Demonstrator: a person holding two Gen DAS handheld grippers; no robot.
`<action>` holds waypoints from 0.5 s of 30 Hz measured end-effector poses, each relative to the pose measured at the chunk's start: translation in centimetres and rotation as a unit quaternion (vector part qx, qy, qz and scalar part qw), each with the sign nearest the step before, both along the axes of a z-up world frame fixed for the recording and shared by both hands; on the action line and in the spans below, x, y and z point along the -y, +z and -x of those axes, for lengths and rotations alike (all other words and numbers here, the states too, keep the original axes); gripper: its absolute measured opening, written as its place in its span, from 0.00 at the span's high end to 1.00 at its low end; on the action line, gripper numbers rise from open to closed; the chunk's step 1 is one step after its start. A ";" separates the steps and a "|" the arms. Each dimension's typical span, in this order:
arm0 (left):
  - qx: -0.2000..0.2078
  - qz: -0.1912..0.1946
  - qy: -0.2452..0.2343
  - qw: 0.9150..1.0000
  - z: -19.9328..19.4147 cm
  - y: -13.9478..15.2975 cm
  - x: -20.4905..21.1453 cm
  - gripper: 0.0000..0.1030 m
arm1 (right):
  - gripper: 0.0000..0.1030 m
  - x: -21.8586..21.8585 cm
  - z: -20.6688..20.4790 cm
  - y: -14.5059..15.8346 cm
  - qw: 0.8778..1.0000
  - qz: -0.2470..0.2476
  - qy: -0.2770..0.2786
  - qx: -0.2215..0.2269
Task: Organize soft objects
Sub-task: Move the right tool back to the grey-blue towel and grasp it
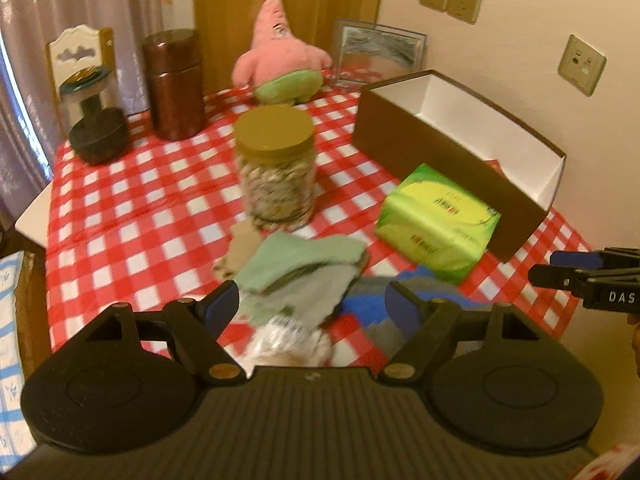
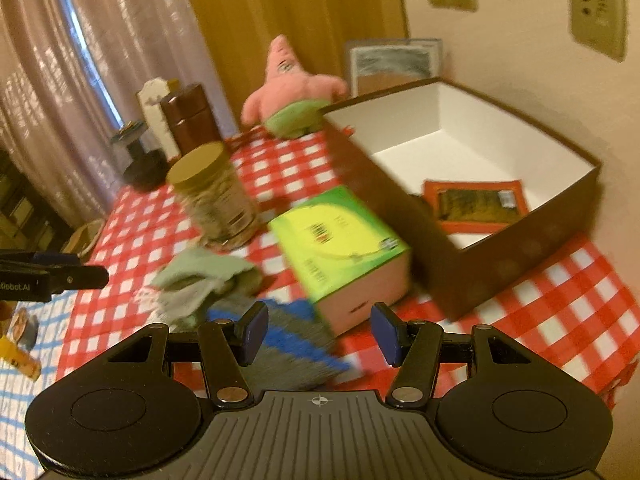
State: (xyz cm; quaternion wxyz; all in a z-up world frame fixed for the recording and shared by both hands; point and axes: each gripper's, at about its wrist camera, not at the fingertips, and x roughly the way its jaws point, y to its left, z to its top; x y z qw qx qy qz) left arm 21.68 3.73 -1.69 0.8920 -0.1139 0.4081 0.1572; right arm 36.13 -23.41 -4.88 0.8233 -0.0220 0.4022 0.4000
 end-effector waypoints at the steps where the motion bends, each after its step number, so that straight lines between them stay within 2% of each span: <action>1: -0.001 0.001 0.002 1.000 0.5 -0.1 -0.2 0.24 | 0.45 -0.5 0.5 -0.2 1.000 0.002 0.004 -0.002; 15: -0.032 0.014 0.009 0.999 6.4 -3.6 -2.7 0.24 | 0.45 -4.8 5.5 -3.6 0.998 0.041 0.024 -0.030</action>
